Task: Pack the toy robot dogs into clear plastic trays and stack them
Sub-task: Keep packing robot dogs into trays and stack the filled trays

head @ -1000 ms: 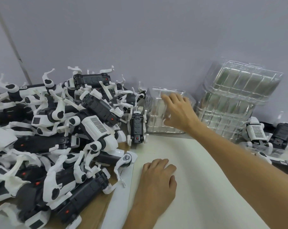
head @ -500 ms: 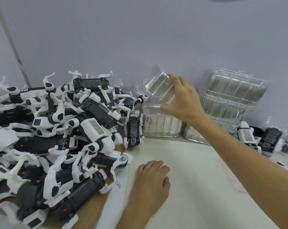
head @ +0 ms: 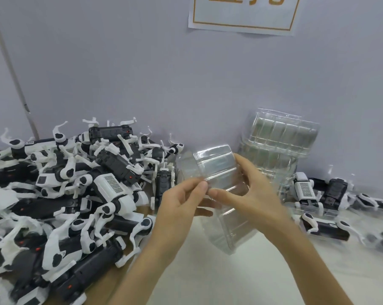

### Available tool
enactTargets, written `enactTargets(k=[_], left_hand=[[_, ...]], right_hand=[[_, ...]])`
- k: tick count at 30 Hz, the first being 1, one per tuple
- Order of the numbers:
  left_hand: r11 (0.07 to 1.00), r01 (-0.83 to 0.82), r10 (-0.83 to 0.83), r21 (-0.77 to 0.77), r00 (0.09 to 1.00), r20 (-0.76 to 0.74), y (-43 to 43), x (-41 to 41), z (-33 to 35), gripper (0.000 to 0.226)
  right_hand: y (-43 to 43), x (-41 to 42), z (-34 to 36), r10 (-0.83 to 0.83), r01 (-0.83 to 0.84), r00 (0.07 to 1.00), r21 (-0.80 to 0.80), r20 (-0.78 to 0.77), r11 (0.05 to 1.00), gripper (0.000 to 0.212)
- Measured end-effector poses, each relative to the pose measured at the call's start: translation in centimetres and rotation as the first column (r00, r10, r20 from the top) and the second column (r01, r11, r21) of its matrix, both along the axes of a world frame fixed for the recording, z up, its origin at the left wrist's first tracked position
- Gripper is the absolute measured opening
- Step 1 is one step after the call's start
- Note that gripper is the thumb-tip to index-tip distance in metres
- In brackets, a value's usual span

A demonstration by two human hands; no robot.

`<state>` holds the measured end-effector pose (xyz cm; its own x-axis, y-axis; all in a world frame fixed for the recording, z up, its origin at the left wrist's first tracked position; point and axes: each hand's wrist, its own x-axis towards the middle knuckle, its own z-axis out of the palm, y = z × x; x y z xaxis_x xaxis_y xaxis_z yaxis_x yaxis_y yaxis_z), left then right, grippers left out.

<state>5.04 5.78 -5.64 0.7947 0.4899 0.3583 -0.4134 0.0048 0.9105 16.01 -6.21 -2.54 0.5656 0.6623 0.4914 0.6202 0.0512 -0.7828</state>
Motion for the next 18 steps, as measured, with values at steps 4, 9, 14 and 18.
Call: enactTargets(k=[4,9,14,18], left_hand=[[0.998,0.065,-0.066,0.027,0.996,0.057,-0.6,-0.9,1.2,0.023],[0.992,0.086,-0.090,0.088,0.995,0.051,-0.4,-1.6,1.5,0.025],[0.988,0.144,-0.145,0.063,0.989,0.019,-0.3,-1.5,1.1,0.031],[0.990,0.123,-0.124,0.070,0.992,0.007,-0.3,-1.6,0.8,0.027]], right_hand=[[-0.7,-0.8,0.9,0.115,-0.115,0.993,0.019,0.013,0.993,0.061],[-1.5,-1.0,1.0,0.124,-0.126,0.991,0.047,0.049,0.991,0.071],[-1.6,-1.0,0.5,0.123,-0.125,0.992,0.044,0.038,0.991,0.081],[-1.4,-0.9,0.1,0.099,-0.100,0.995,0.045,0.028,0.994,0.093]])
